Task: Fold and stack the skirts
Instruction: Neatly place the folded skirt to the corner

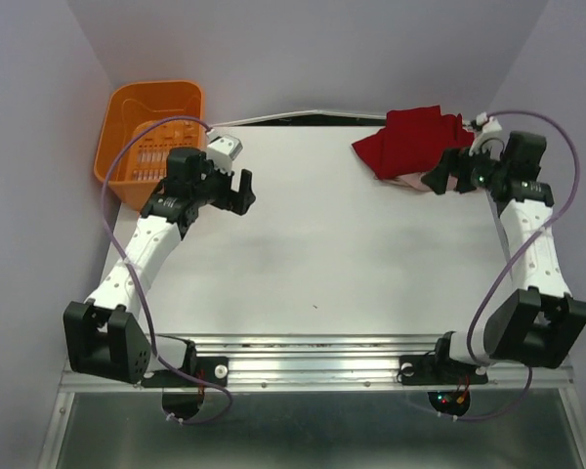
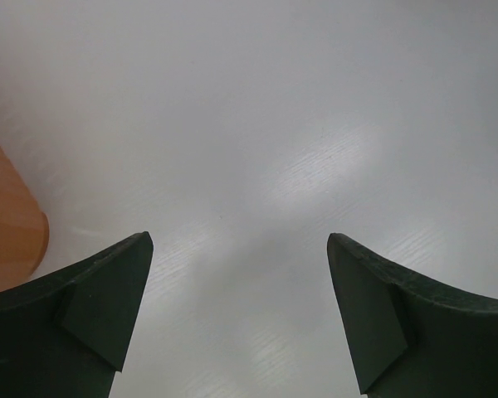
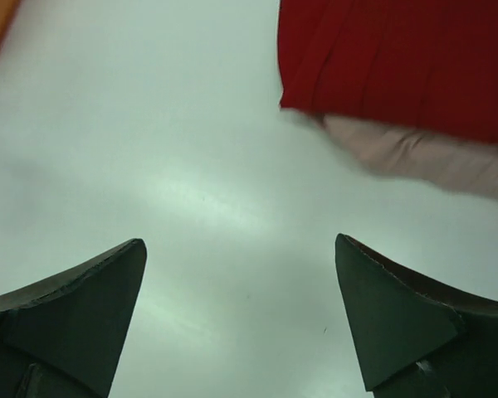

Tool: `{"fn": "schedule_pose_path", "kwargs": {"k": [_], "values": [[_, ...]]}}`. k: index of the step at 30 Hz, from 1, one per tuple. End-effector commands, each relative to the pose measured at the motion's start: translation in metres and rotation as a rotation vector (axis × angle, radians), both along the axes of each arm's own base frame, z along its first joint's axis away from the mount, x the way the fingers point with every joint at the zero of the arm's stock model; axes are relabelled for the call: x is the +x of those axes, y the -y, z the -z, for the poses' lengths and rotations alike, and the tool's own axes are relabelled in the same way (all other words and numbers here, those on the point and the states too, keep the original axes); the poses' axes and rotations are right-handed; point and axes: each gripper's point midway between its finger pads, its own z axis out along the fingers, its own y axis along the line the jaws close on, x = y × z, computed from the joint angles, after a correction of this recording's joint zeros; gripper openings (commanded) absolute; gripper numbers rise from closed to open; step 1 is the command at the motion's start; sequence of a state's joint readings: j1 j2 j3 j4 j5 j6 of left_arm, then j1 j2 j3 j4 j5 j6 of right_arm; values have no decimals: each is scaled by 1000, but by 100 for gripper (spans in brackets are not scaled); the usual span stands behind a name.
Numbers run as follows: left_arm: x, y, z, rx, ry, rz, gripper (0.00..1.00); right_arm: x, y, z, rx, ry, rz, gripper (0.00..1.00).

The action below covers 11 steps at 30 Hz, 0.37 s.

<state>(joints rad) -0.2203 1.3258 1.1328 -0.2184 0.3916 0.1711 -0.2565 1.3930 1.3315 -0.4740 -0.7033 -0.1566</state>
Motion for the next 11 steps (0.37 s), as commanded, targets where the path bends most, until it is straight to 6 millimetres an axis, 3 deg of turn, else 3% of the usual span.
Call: {"fn": "schedule_pose_path", "kwargs": {"k": [1, 3, 6, 9, 11], "values": [[-20, -15, -6, 20, 65, -51, 98, -51, -7, 59, -88, -141, -29, 100], [-28, -21, 1, 45, 70, -57, 98, -69, -11, 80, -89, -184, -39, 100], [-42, -33, 7, 85, 95, -86, 98, -87, -13, 89, -107, -187, -40, 100], [-50, -41, 19, 106, 72, -113, 98, -93, -14, 86, -108, -168, -32, 100], [-54, -43, 16, 121, 90, -108, 98, -97, -16, 85, -98, -175, -29, 100]]}}
